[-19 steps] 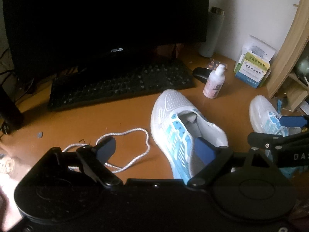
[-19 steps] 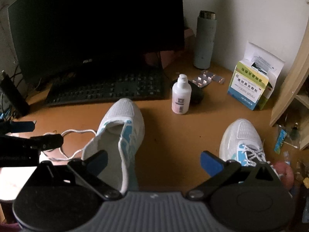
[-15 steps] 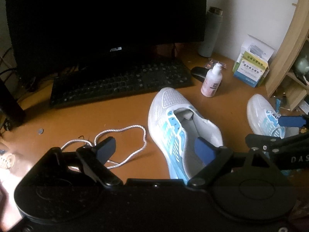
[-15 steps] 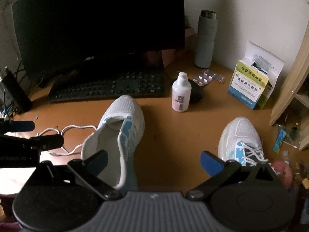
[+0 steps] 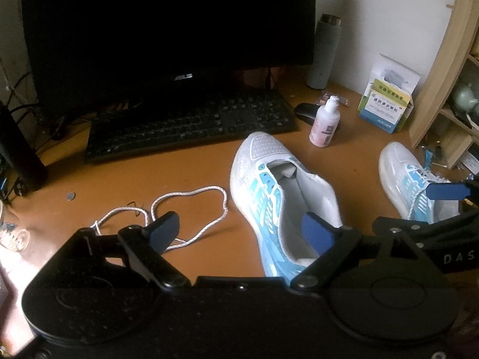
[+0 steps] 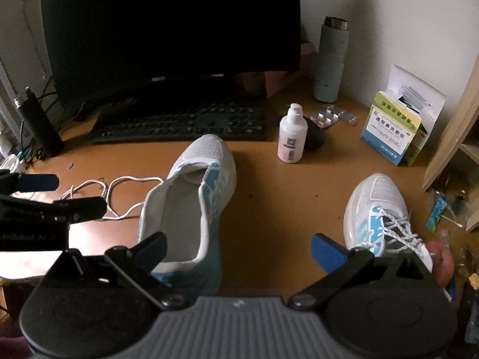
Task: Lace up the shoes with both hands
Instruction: 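Move the left gripper toward the loose white shoelace on the desk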
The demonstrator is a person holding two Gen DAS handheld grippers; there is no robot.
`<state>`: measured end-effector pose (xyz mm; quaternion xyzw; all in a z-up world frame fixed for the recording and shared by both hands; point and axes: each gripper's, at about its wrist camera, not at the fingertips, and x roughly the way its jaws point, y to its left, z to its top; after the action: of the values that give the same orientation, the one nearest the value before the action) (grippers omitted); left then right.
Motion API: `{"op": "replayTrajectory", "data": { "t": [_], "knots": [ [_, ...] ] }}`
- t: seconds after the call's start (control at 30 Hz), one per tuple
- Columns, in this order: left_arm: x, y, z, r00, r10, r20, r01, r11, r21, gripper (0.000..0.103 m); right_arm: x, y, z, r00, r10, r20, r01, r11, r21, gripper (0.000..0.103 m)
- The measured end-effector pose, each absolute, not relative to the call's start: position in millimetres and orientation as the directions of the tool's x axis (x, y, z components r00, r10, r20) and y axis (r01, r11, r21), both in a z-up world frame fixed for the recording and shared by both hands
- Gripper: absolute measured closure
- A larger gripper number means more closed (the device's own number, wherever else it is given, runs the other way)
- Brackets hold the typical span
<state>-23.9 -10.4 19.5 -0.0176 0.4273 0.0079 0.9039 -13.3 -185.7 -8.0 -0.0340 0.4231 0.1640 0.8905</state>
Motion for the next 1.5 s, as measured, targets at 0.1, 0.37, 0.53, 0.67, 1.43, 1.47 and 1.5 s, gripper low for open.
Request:
{"op": "replayTrajectory", "data": {
  "t": [0.1, 0.37, 0.53, 0.67, 1.43, 1.47, 1.5],
  "knots": [
    [-23.8, -5.2, 19.7, 0.629, 0.007, -0.777, -0.041, 0.999, -0.025, 0.013, -9.6, -190.8, -11.1, 0.578, 0.277, -0.768, -0.341, 0.937, 0.081, 0.001],
    [-26.2, -7.3, 17.9, 0.627, 0.006, -0.779, -0.032, 0.999, -0.018, 0.013, -8.1, -184.4, -12.4, 0.572, 0.284, -0.769, -0.368, 0.927, 0.069, 0.001],
    [-34.8, 2.6, 8.7, 0.631, 0.011, -0.776, -0.043, 0.999, -0.021, 0.013, -2.7, -178.7, -13.1, 0.565, 0.290, -0.773, -0.379, 0.923, 0.069, 0.001],
    [-33.0, 5.6, 6.9, 0.623, 0.005, -0.782, -0.040, 0.999, -0.025, 0.013, 4.1, -173.9, -13.6, 0.557, 0.294, -0.777, -0.385, 0.920, 0.072, 0.001],
    [-14.7, 23.7, -4.5, 0.588, -0.016, -0.809, -0.056, 0.997, -0.061, 0.013, 21.8, -159.8, -22.6, 0.537, 0.271, -0.799, -0.390, 0.919, 0.049, 0.001],
    [-14.1, 25.1, -4.9, 0.587, -0.017, -0.810, -0.058, 0.996, -0.063, 0.013, 22.4, -158.8, -22.8, 0.537, 0.271, -0.799, -0.391, 0.919, 0.048, 0.001],
    [-13.2, 26.4, -5.1, 0.586, -0.017, -0.810, -0.056, 0.997, -0.061, 0.013, 22.9, -157.8, -22.9, 0.537, 0.271, -0.799, -0.392, 0.919, 0.048, 0.001]
  ]
}}
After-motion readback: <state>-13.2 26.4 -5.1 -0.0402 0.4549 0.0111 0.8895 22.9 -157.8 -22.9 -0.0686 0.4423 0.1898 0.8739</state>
